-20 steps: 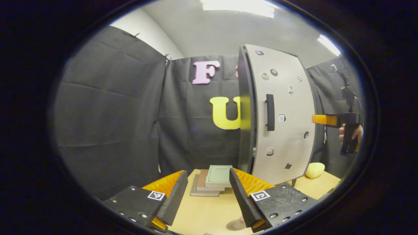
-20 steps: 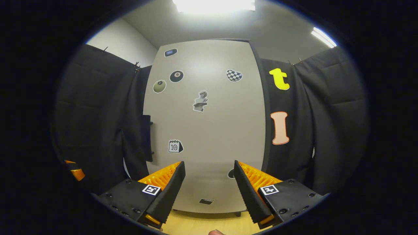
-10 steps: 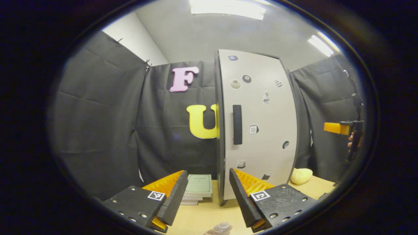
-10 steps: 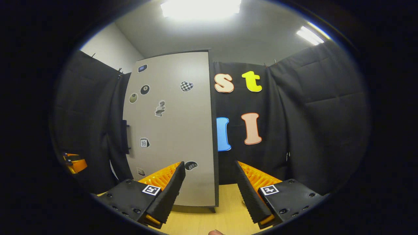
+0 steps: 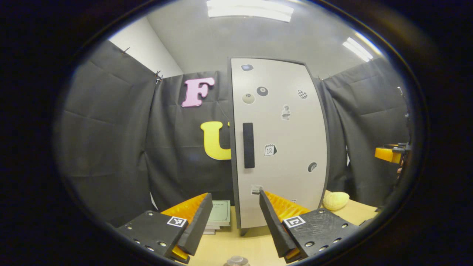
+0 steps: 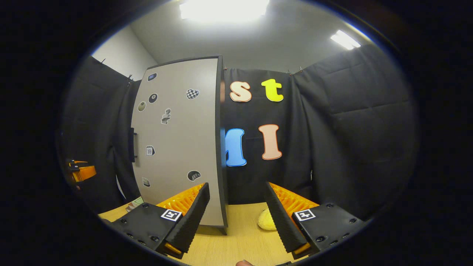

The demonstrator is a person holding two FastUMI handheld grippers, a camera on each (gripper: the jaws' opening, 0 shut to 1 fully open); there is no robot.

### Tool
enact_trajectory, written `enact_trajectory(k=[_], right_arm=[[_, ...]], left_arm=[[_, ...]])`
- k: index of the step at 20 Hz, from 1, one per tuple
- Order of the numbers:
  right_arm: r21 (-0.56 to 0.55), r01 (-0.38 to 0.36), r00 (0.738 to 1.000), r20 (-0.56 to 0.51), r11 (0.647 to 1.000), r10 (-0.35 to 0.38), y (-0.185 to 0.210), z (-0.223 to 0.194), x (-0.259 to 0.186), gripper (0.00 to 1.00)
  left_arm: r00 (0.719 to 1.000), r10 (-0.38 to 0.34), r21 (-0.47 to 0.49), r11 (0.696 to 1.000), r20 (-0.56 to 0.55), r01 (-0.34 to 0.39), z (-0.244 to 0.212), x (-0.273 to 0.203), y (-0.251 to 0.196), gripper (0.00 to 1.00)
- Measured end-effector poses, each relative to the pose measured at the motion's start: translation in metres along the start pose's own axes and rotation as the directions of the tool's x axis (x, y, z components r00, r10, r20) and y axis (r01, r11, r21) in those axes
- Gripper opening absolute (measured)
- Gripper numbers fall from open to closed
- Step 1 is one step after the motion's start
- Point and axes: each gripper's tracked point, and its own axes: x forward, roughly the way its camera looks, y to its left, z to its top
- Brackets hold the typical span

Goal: Open the cabinet door with the right hand, grasp the bottle in the cabinet with the left hand and place it on the coaster, then close the cabinet door with the right hand.

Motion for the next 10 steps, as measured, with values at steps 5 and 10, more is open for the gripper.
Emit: enact_trajectory(k=[5, 10], right_arm=[[0.008, -0.011, 1.000, -0.004, 1.000, 0.011, -0.006, -0.009, -0.002, 0.95], [-0.003, -0.016, 1.000, 0.001, 1.000, 0.016, -0.013, -0.011, -0.005, 0.95]], left_arm=[[1.000, 0.001, 0.035, 0.999, 0.011, -0.002, 0.006, -0.004, -0.010, 0.82], [0.999, 0.014, 0.049, 0.999, 0.034, -0.015, 0.014, -0.010, -0.016, 0.77]])
